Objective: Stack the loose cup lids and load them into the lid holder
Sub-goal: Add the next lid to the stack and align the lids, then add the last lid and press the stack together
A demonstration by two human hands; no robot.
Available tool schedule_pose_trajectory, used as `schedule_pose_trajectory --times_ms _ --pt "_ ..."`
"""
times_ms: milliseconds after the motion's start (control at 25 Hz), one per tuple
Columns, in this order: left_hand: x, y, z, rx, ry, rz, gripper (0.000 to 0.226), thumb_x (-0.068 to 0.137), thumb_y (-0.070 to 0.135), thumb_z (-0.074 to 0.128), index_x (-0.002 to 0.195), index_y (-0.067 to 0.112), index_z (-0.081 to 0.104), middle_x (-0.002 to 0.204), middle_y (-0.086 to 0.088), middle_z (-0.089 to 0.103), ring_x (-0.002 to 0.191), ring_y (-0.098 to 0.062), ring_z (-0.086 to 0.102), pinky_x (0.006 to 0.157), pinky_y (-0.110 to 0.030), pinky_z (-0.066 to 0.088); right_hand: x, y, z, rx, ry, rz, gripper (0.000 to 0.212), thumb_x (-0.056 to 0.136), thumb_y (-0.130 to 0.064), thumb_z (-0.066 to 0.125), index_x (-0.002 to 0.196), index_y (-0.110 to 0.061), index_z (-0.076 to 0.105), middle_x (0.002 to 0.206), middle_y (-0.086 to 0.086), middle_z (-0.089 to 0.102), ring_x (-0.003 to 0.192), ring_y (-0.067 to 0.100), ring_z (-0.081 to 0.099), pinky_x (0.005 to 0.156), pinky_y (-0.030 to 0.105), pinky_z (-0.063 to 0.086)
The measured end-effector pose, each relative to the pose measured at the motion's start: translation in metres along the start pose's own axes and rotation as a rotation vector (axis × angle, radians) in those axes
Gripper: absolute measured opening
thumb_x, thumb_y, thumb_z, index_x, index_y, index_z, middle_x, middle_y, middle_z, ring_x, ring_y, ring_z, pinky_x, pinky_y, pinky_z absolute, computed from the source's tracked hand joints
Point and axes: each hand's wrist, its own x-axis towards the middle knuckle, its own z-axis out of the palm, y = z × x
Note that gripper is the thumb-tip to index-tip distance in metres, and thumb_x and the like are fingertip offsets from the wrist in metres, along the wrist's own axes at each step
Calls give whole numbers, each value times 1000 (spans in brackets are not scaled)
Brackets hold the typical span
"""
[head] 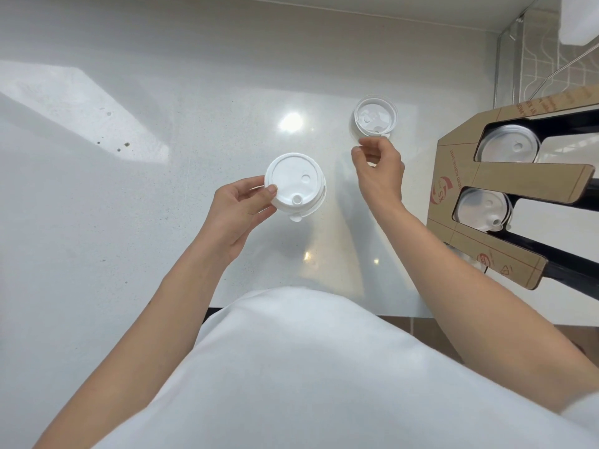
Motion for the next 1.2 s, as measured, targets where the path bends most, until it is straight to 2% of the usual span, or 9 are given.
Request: schedule_pose_trajectory --times_ms 120,320,440,600,760,920,1080,1120,1200 --pt "0 1 -1 -5 8 3 30 94 6 66 124 2 65 122 -23 69 105 -25 71 96 -32 57 37 14 -1 -314 54 -114 28 92 -19 57 119 -12 61 118 5 61 111 21 57 91 33 48" --pt "0 4 -2 -9 25 10 29 95 8 65 123 2 65 123 -22 70 106 -25 72 95 -32 57 83 26 -6 -901 -110 -264 41 94 -23 56 134 -12 54 134 13 55 123 36 47 96 44 40" --pt "0 5 -6 -14 49 16 29 95 7 65 124 2 65 123 -23 69 110 -29 70 95 -32 57 97 31 -6 -1037 -156 -317 36 95 -20 56 130 -10 56 131 17 56 119 40 48 94 47 39" --pt "-1 4 -8 -14 75 16 29 95 7 65 124 2 65 122 -22 70 113 -30 70 96 -32 57 102 30 -4 -1034 -154 -290 33 92 -7 49 122 -10 61 123 19 60 113 41 51 91 45 38" --pt "-1 2 -6 -18 60 20 30 95 7 65 125 1 65 121 -20 71 112 -29 70 96 -33 57 88 28 -4 -907 -98 -240 30 94 -11 46 119 -13 62 120 14 63 111 39 53 90 44 39" --pt "0 1 -2 -20 41 22 27 95 7 65 121 3 66 117 -17 73 109 -27 71 97 -33 56 48 24 -3 -711 45 -243 22 98 -19 47 109 -14 64 107 8 64 100 29 57 81 39 43" --pt "-2 -2 1 -27 21 26 19 95 6 65 113 7 69 108 -12 75 101 -22 73 94 -30 57 5 17 -8 -118 178 -17 19 98 -21 54 108 -13 68 100 -2 68 94 14 63 77 18 50" --pt "-3 -3 1 -27 17 26 17 95 6 65 112 8 69 106 -11 75 101 -21 73 93 -29 58 -3 15 -10 14 196 52 18 97 -19 56 108 -12 69 98 -4 69 94 13 64 79 17 51" --pt "-4 -4 0 -21 9 26 17 95 6 65 111 8 69 107 -11 75 103 -23 72 93 -30 58 -18 11 -18 266 194 196 16 97 -16 59 109 -11 69 92 -5 66 89 13 63 83 26 57"
